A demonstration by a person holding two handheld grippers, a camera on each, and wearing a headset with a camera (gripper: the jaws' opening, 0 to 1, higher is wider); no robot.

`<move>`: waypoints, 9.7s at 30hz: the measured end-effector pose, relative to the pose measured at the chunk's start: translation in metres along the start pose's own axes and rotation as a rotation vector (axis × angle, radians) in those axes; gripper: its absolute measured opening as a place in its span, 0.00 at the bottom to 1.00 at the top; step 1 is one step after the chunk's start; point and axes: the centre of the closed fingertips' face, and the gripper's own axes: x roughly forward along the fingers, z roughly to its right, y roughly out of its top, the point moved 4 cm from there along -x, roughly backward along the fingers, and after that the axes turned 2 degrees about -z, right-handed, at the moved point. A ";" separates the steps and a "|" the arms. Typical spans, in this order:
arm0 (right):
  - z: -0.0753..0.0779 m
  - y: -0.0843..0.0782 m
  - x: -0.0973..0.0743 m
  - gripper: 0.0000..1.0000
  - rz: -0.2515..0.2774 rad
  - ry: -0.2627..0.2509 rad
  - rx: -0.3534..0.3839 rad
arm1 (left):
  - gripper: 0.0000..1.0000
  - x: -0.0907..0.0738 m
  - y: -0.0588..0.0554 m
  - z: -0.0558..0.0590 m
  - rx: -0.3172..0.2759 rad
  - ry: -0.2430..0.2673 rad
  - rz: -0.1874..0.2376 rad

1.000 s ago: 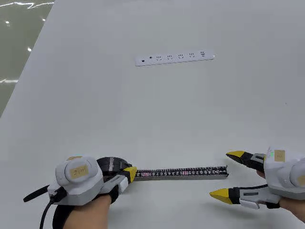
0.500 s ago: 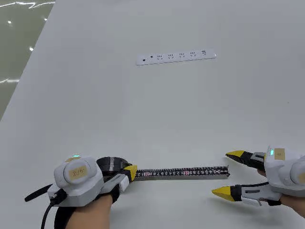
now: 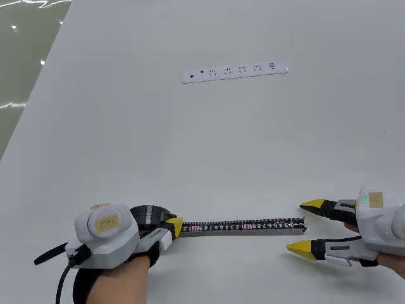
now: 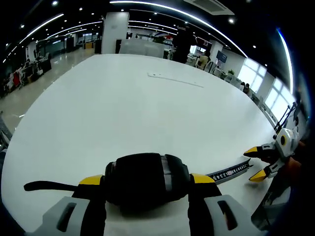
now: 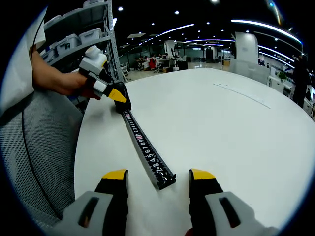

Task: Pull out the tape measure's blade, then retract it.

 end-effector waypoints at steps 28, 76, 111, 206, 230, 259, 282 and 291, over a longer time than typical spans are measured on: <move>0.008 -0.008 0.001 0.15 0.012 0.032 -0.145 | 0.65 -0.001 0.000 0.000 -0.002 -0.004 -0.004; -0.017 0.024 0.038 0.13 0.094 0.148 -0.115 | 0.62 -0.001 -0.001 -0.002 -0.015 -0.027 -0.028; -0.033 0.057 0.073 0.12 0.117 0.211 -0.132 | 0.62 -0.002 0.000 -0.005 -0.080 -0.071 -0.024; -0.075 0.111 0.157 0.11 0.111 0.308 -0.167 | 0.63 -0.005 0.003 -0.012 -0.156 -0.107 -0.010; -0.081 0.113 0.167 0.12 0.098 0.330 -0.175 | 0.63 -0.005 0.003 -0.012 -0.133 -0.102 -0.010; -0.083 0.105 0.169 0.13 0.090 0.304 -0.203 | 0.63 -0.006 0.001 -0.009 -0.075 -0.090 0.009; -0.083 0.109 0.166 0.21 0.081 0.295 -0.211 | 0.63 -0.006 0.001 -0.008 -0.003 -0.112 0.013; -0.083 0.110 0.162 0.34 0.073 0.288 -0.193 | 0.62 -0.011 0.006 -0.009 0.027 -0.148 0.024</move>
